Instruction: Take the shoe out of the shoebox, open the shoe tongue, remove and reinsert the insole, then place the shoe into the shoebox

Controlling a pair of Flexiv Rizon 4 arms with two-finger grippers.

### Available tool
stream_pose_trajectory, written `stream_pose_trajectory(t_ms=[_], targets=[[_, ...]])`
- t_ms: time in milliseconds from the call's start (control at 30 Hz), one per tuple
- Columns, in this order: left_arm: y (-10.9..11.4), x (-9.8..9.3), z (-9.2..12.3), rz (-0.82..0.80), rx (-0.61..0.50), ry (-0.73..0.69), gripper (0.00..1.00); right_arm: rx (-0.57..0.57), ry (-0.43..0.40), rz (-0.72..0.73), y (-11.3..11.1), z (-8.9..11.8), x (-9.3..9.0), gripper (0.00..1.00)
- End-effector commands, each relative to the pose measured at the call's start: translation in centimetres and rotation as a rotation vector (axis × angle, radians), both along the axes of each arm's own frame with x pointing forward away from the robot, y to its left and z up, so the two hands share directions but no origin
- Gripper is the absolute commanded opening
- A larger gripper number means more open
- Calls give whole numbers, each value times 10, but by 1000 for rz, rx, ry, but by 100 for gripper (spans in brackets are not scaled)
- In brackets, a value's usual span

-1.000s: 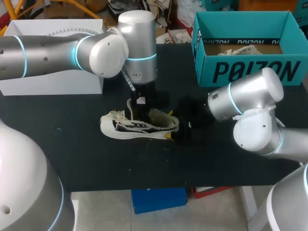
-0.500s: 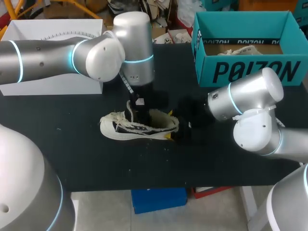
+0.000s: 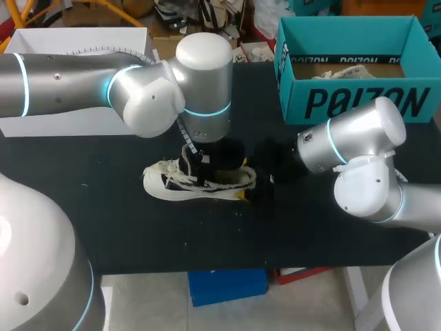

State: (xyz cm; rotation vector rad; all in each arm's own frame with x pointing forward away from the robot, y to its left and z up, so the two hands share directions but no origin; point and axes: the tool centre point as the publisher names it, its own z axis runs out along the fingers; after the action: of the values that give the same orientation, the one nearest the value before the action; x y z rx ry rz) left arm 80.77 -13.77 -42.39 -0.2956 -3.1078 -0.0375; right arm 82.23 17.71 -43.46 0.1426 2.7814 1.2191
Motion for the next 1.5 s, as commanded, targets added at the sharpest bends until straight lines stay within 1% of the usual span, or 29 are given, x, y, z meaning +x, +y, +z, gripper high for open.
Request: stream_pose_trajectory(t_ms=[33,67,133,233,333,433,500,633,733,800,867,933,1200,1267,1333,1367,1400,1433,1467,1500], targets=[[4,-5,-16,-2,11,-156,30,-3,0,-3,0,-3,0,0],[5,-4,-17,-8,17,-181,34,-3,0,-3,0,-3,0,0],[5,-3,-22,-18,23,-206,36,-3,0,-3,0,-3,0,0],[6,-2,-30,-26,40,-263,33,-3,0,-3,0,-3,0,0],[8,2,-38,-35,54,-349,38,-3,0,-3,0,-3,0,0],[10,9,-40,-33,48,-416,26,-3,0,-3,0,-3,0,0],[12,14,-41,-30,51,-459,29,-3,0,-3,0,-3,0,0],[15,27,-39,-39,50,-543,30,-3,0,-3,0,-3,0,0],[16,37,-37,-43,35,-623,33,-3,0,-3,0,-3,0,0],[17,42,-36,-40,22,-660,31,-3,0,-3,0,-3,0,0],[18,46,-33,-29,0,-691,33,-3,0,-3,0,-3,0,0],[18,50,-32,-19,-25,-717,31,-3,0,-3,0,-3,0,0],[15,57,-23,1,-118,-798,27,-3,0,-3,0,-3,0,0],[14,59,-23,5,-129,-811,30,-3,0,-3,0,-3,0,0],[14,60,-24,6,-131,-805,28,-3,0,-3,0,-3,0,0],[13,61,-25,5,-131,-803,29,-3,0,-3,0,-3,0,0],[13,61,-26,3,-127,-789,28,-3,0,-3,0,-3,0,0],[13,61,-27,2,-128,-784,23,-3,0,-3,0,-3,0,0],[13,61,-27,1,-128,-779,17,-3,0,-3,0,-3,0,0],[13,61,-27,1,-129,-764,5,-3,0,-3,0,-3,0,0]])
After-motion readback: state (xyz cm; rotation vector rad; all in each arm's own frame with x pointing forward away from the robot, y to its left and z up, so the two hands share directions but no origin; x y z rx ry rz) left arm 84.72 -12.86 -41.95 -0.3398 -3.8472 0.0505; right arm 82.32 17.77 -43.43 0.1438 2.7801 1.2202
